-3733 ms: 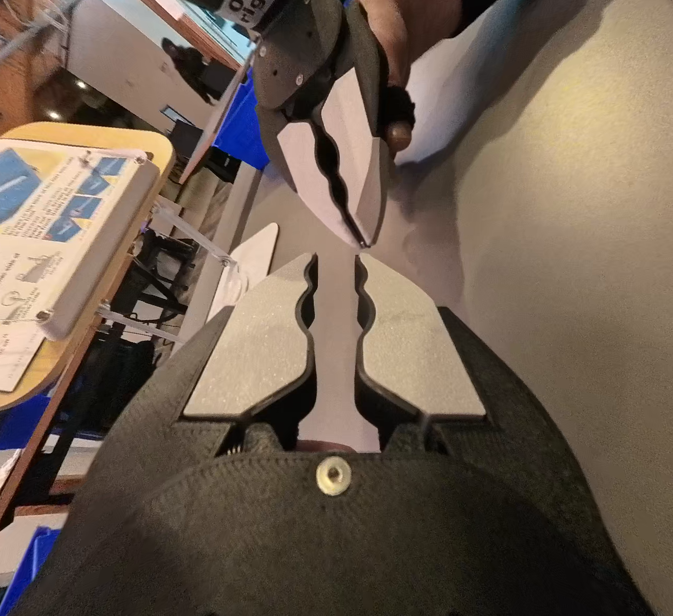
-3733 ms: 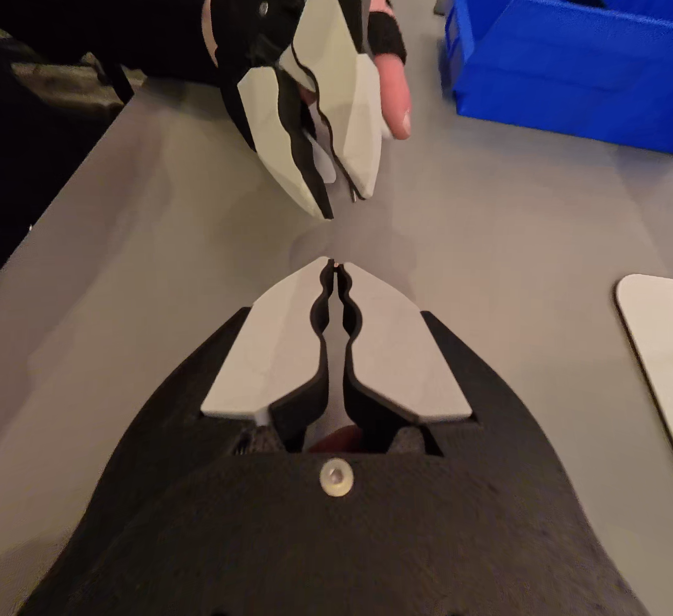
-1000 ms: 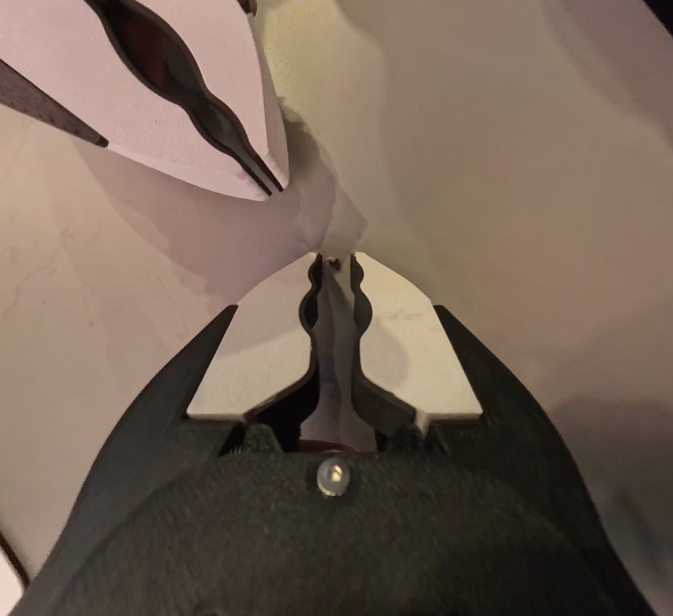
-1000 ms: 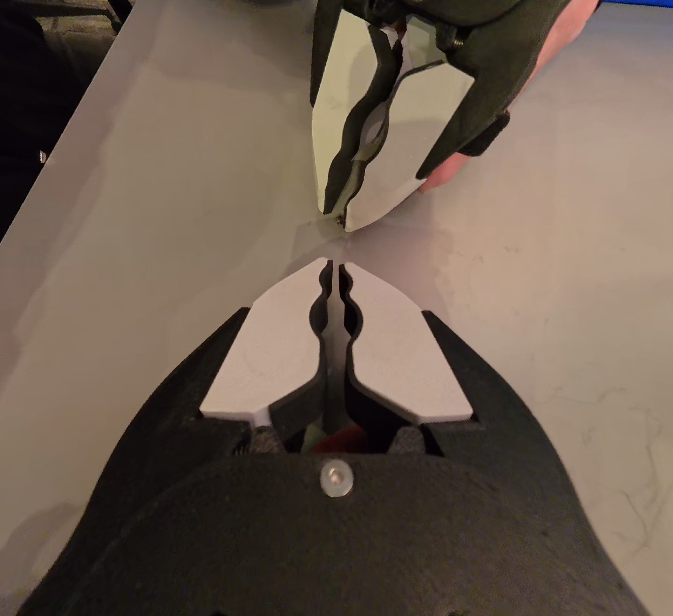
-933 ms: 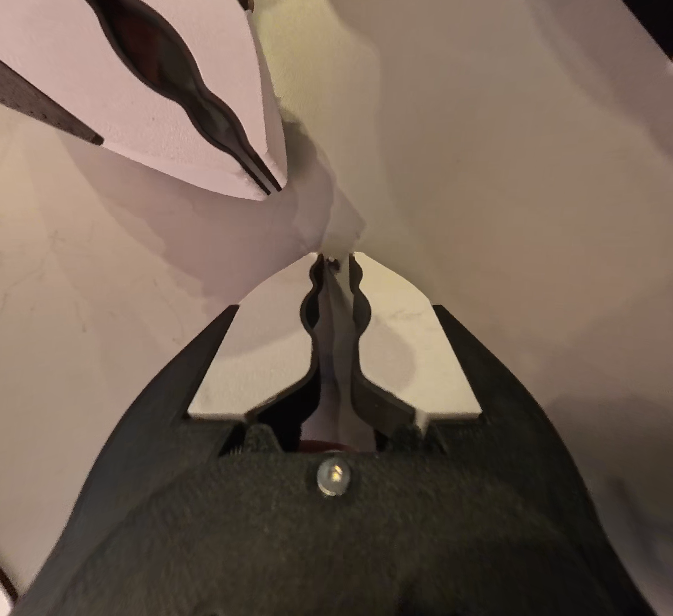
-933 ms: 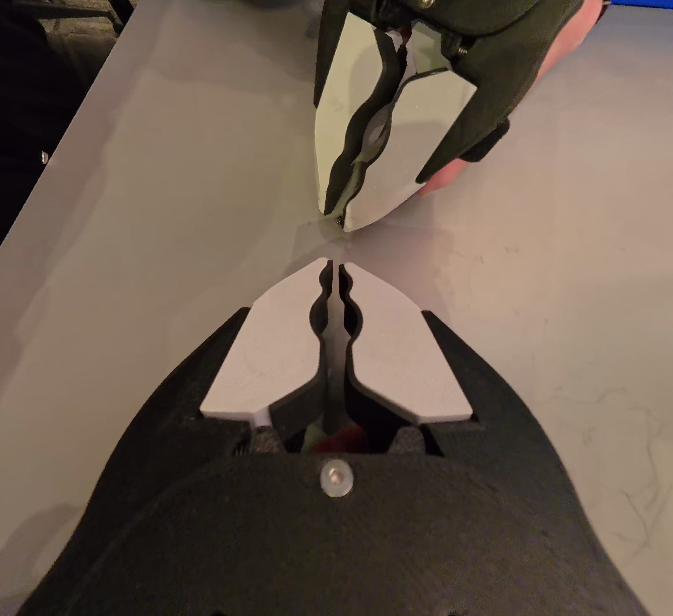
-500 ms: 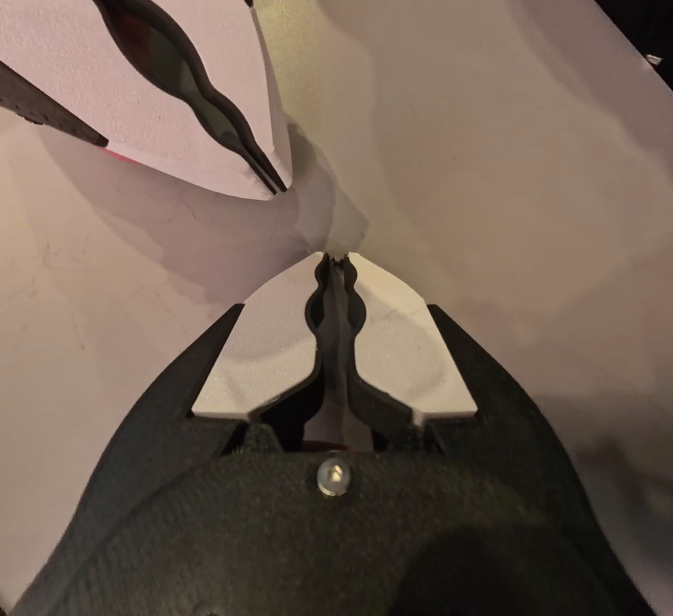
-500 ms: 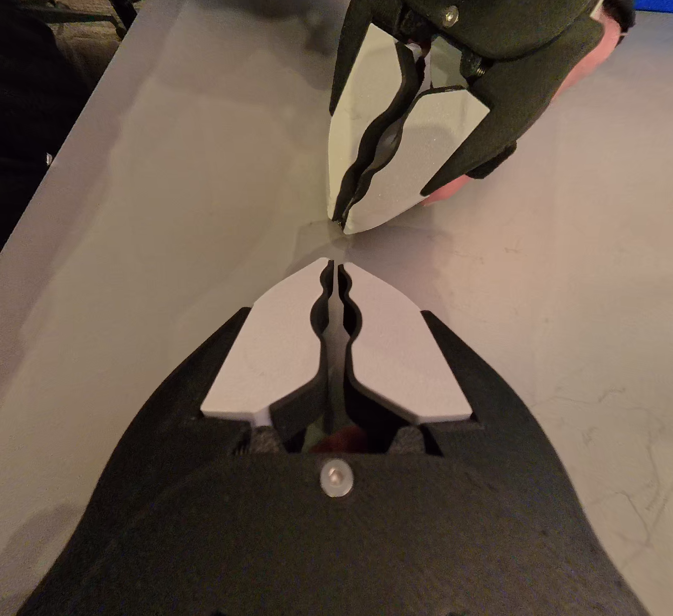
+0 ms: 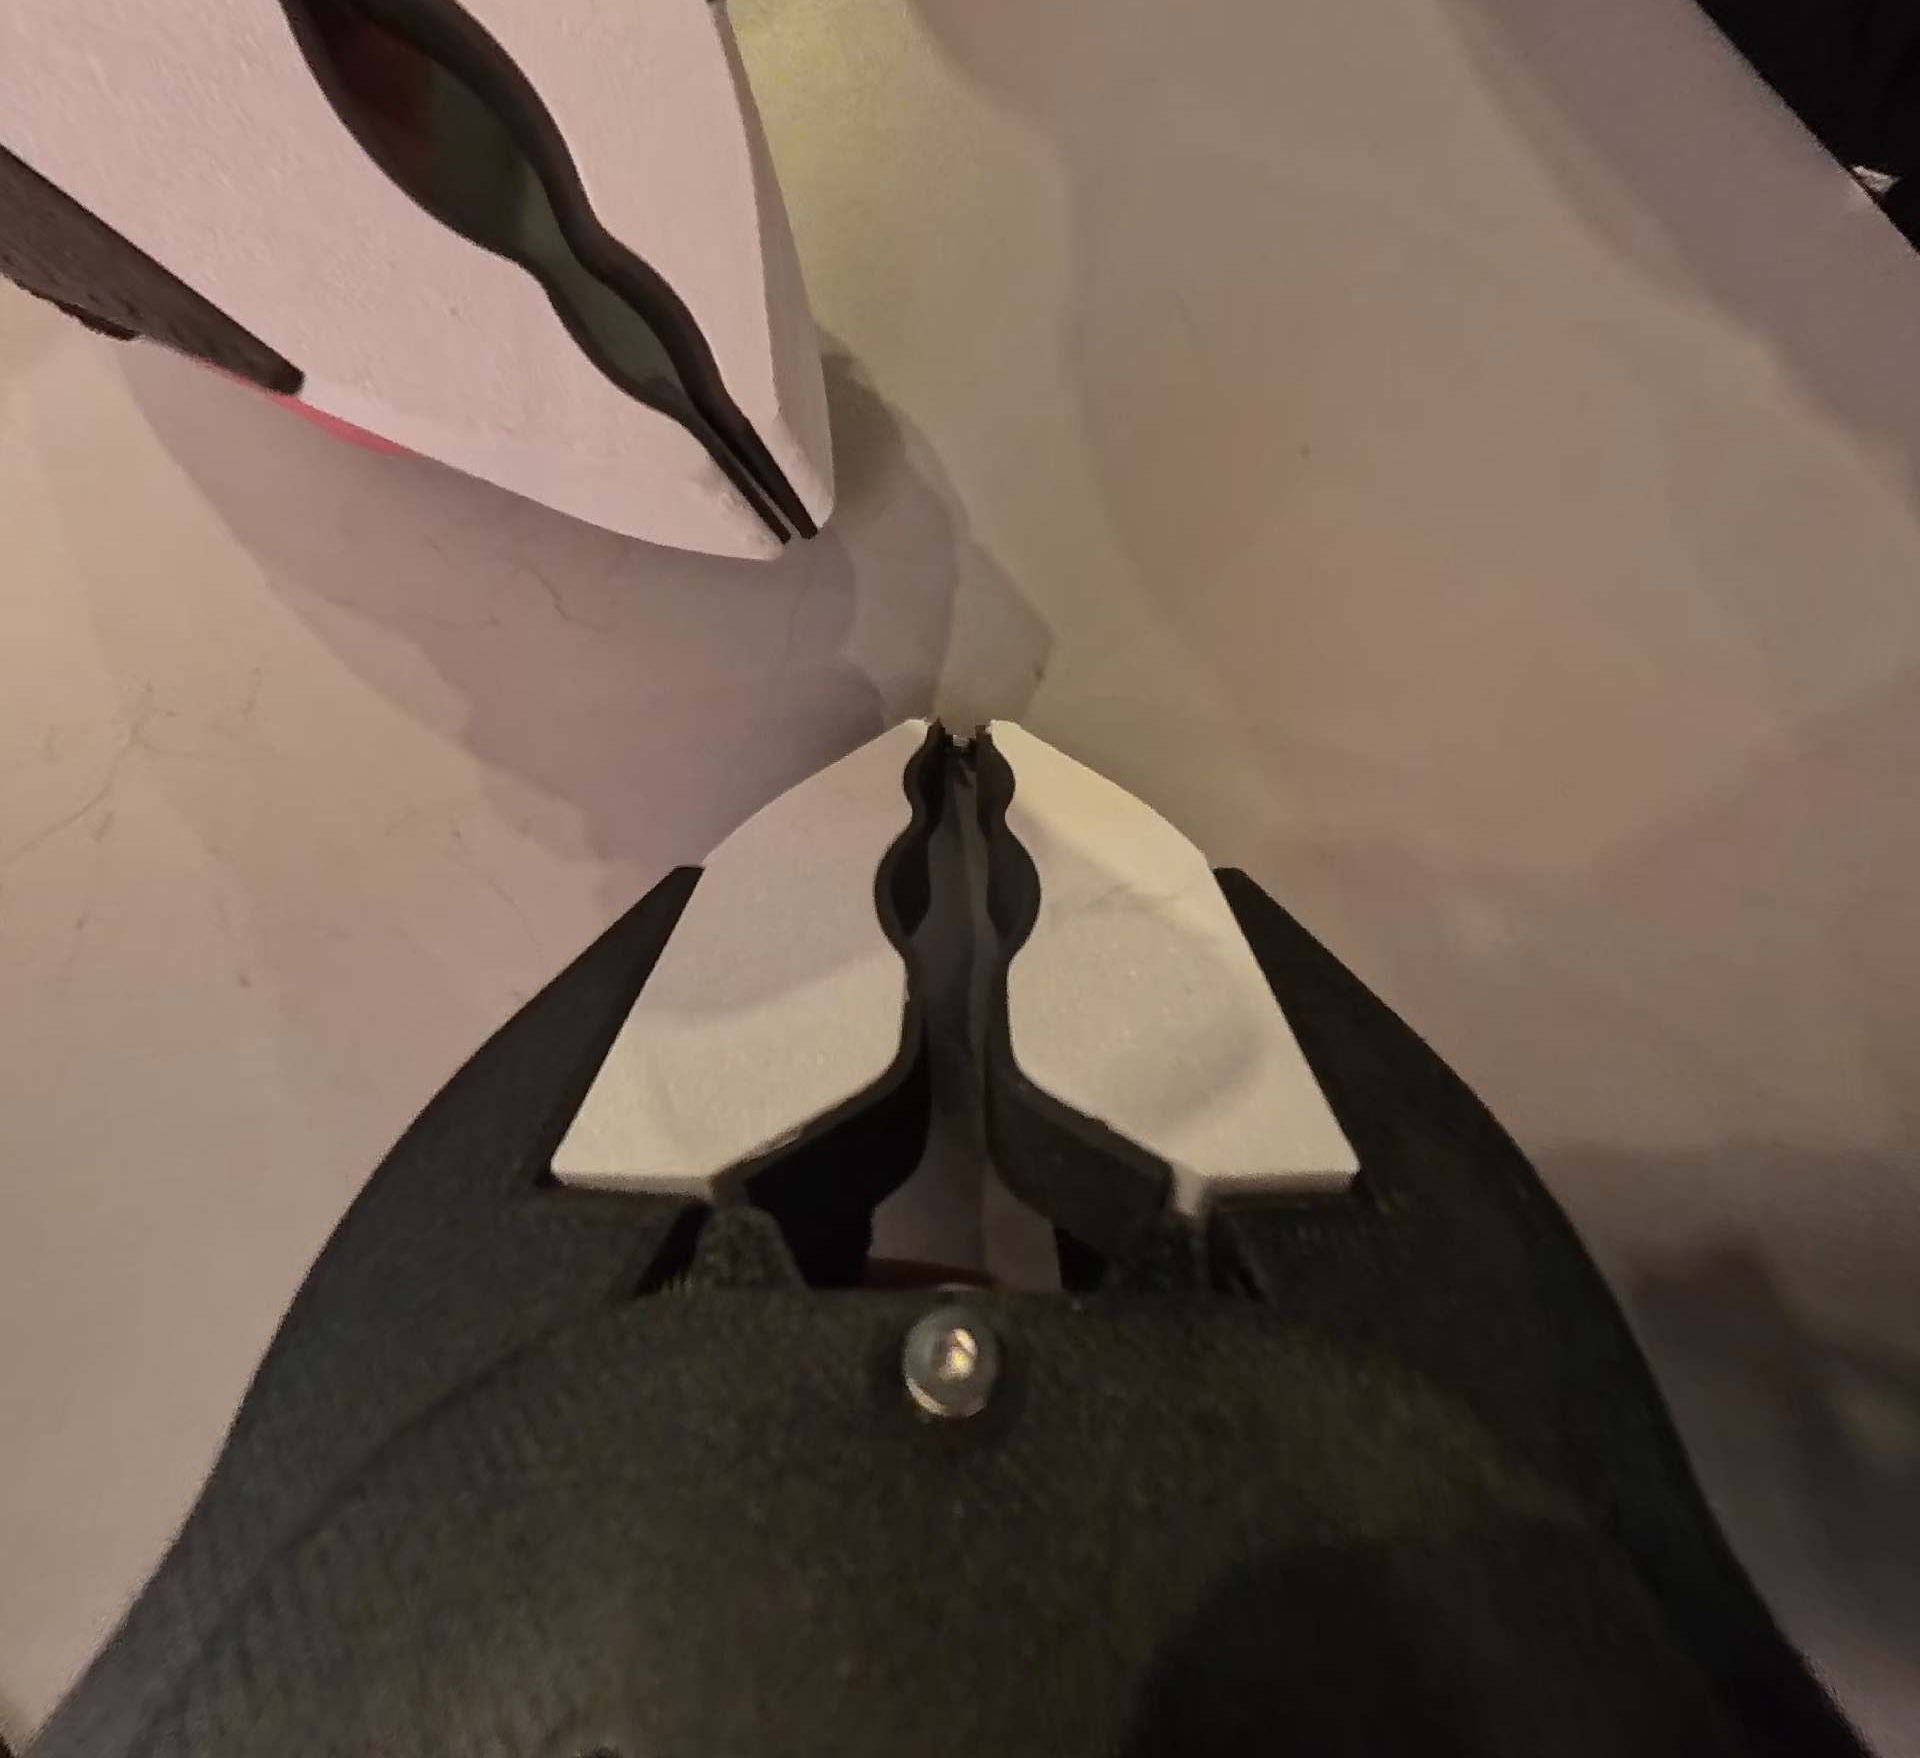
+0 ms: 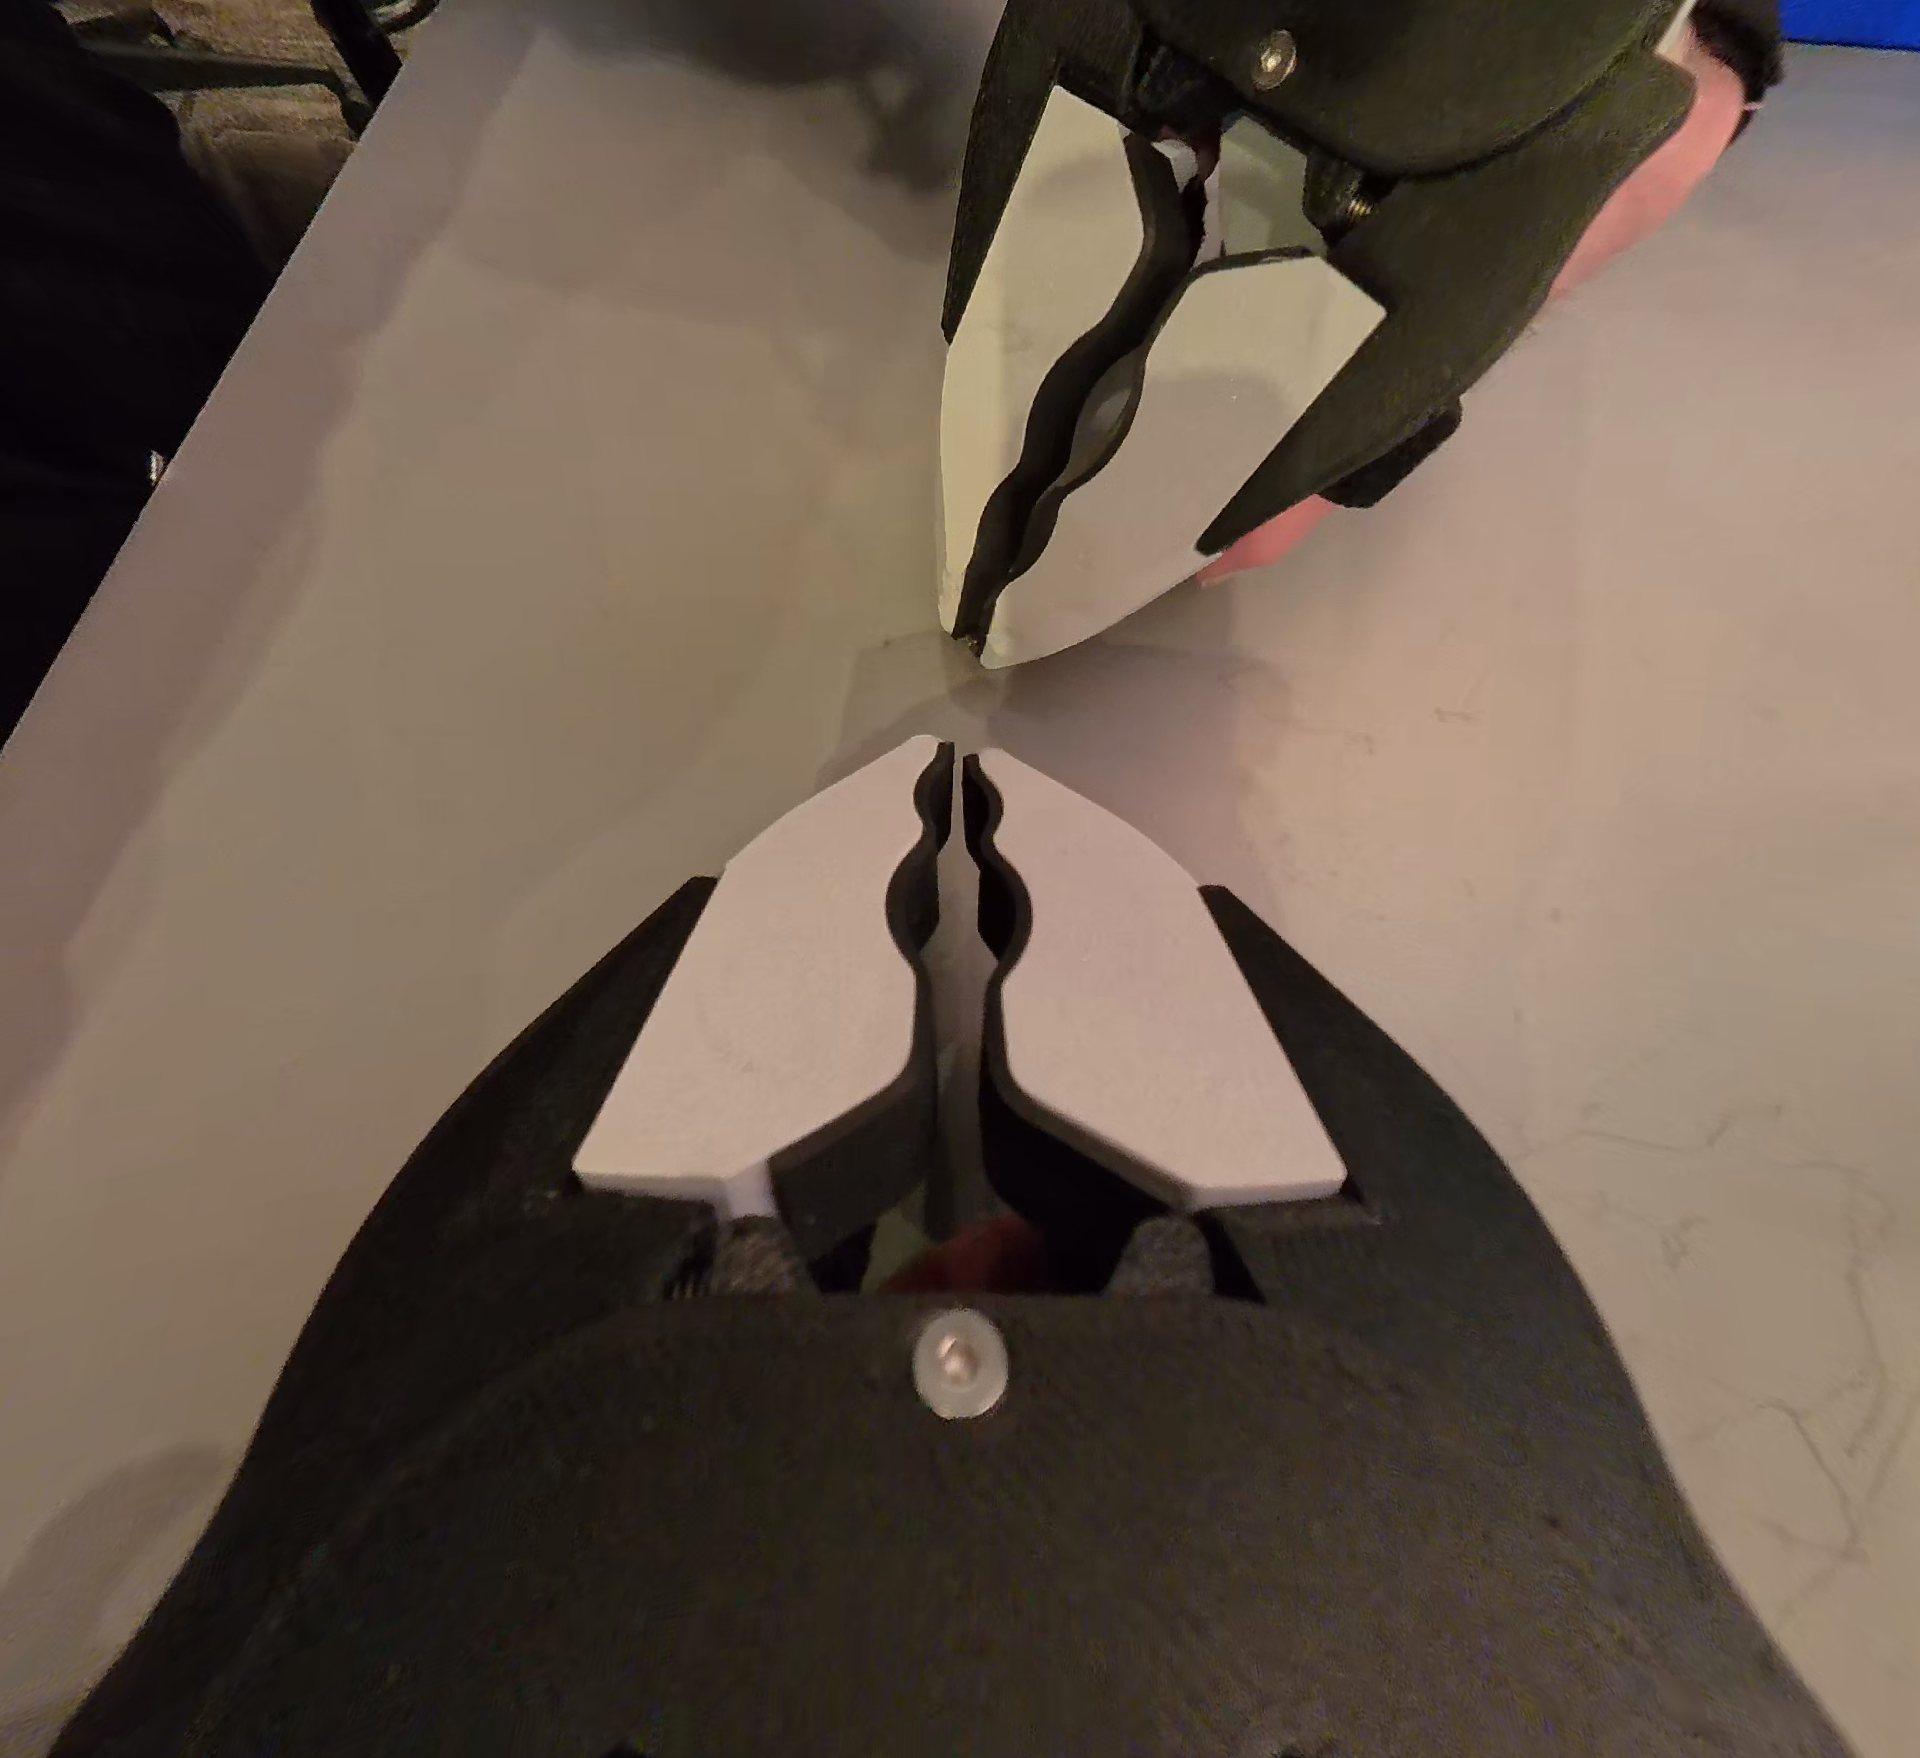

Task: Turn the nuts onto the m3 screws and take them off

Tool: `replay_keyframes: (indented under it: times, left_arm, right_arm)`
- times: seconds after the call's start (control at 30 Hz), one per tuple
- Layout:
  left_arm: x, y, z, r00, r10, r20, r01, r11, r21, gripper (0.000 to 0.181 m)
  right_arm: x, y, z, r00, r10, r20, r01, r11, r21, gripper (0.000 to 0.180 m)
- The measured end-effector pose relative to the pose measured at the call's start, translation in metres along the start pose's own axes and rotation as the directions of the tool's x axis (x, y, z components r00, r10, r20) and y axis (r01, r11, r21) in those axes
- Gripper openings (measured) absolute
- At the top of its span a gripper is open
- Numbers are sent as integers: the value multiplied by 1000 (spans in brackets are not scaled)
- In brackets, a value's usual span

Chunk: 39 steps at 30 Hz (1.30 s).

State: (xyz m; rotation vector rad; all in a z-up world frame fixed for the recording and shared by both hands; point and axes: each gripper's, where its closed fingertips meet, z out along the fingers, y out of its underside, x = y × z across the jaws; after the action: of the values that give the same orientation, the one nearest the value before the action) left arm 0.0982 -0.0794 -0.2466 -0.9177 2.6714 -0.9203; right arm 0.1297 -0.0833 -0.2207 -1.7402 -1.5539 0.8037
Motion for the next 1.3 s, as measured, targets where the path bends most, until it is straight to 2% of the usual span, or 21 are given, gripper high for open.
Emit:
replay_keyframes:
  times: [0.03,0.43,0.73,0.97,1.3]
  left_arm:
    - [0,0,0,1000,-4,7,4,1000,8,6]
    - [-2,0,-1,997,-34,75,30,998,52,5]
    - [-10,-9,-22,972,-65,224,33,989,143,5]
    - [-10,-14,-70,864,-189,467,48,953,299,5]
    - [29,-14,-120,701,-292,651,3,914,406,5]
  right_arm:
    - [0,0,0,1000,1,0,-1,1000,1,1]
    - [1,-1,-1,1000,4,-1,-4,1000,10,1]
    - [2,-3,-5,1000,17,-1,-17,999,33,2]
    - [4,-5,-4,1000,3,-27,-2,999,43,3]
    - [8,-26,22,993,-94,-74,98,994,53,5]
